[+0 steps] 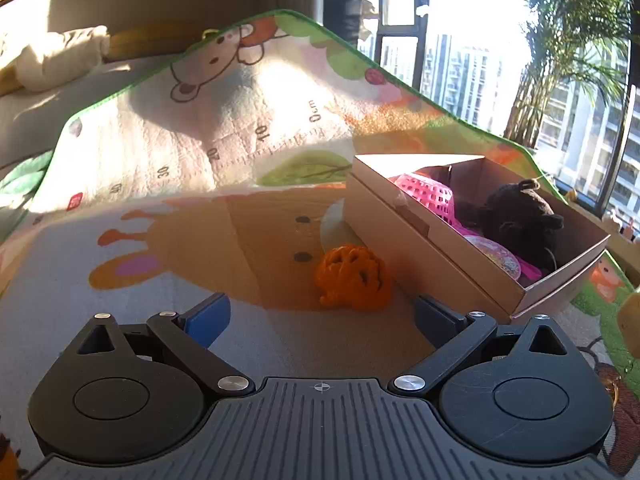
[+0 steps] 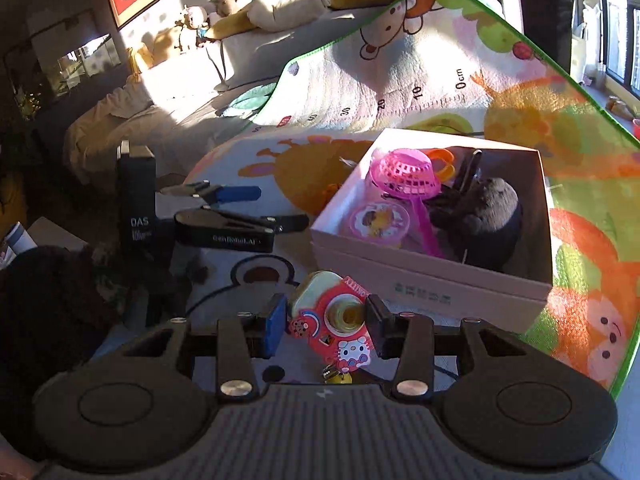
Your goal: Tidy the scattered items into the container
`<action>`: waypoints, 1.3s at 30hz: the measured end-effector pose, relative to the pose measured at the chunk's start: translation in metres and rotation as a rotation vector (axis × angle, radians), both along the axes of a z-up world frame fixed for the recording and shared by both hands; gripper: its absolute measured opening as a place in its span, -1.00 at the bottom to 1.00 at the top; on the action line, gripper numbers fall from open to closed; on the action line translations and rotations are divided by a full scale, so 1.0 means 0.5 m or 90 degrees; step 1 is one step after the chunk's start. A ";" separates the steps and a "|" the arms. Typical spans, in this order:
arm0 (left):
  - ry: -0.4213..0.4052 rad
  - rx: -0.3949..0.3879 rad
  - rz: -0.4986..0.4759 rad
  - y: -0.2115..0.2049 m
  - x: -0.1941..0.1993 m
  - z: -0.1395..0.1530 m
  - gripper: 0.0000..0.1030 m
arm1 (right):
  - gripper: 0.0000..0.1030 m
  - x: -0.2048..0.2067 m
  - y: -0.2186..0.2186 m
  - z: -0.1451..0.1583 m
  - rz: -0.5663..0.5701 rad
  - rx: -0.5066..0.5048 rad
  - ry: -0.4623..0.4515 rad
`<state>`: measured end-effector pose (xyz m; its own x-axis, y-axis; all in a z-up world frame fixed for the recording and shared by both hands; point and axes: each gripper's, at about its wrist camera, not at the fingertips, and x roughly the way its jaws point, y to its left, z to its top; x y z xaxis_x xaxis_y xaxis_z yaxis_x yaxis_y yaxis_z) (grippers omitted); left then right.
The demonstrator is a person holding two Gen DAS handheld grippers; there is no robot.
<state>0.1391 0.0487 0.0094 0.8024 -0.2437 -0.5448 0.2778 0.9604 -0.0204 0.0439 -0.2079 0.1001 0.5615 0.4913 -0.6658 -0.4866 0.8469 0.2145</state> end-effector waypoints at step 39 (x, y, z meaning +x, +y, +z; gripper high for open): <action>0.091 -0.058 -0.133 -0.010 -0.159 -0.012 0.19 | 0.56 0.115 -0.078 -0.110 -0.191 0.148 -0.012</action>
